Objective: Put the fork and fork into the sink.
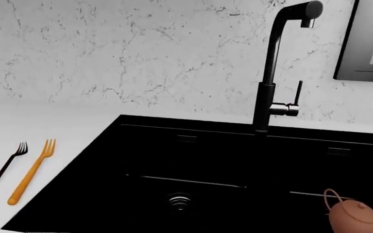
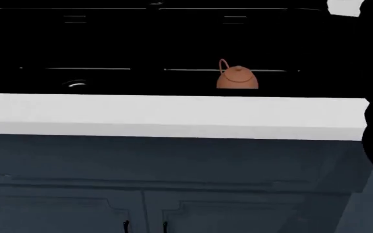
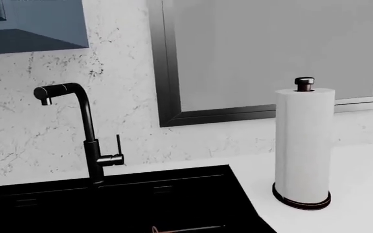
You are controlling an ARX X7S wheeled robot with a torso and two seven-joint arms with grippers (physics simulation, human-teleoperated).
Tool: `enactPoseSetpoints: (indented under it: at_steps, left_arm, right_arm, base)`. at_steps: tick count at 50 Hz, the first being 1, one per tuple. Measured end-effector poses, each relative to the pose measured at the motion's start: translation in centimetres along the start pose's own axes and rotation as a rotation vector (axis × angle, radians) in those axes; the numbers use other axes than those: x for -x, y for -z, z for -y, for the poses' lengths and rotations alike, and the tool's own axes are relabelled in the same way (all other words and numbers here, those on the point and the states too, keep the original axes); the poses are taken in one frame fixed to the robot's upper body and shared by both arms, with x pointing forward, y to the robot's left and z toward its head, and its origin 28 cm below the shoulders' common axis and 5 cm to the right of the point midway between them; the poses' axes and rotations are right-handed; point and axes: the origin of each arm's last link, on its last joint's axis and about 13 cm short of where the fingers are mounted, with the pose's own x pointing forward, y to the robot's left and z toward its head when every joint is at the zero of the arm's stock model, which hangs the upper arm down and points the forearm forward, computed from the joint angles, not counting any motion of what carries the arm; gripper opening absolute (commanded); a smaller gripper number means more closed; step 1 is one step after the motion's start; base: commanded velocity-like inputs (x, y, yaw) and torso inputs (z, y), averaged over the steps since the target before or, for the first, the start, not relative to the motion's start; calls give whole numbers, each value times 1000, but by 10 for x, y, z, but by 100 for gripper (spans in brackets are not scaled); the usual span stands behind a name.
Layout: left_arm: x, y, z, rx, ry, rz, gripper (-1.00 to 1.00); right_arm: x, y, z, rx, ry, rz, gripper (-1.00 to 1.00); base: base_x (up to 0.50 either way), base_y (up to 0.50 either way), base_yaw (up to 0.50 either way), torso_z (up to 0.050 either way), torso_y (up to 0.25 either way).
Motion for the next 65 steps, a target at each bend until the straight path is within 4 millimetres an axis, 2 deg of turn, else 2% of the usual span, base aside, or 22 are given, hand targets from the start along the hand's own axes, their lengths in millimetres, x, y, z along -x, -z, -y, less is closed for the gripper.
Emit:
enactPoseSetpoints:
  at_steps: [34,65]
  left_arm:
    - [2,-3,-4,-11,4,1,100]
    - [5,-2,-4,-21,13,-3,100]
  right_arm:
    - [4,-9,3,-7,-9,38,100]
    - [9,-9,5,-44,-2,63,100]
  base:
    - [289,453,0,0,0]
    - [498,79,0,0,1]
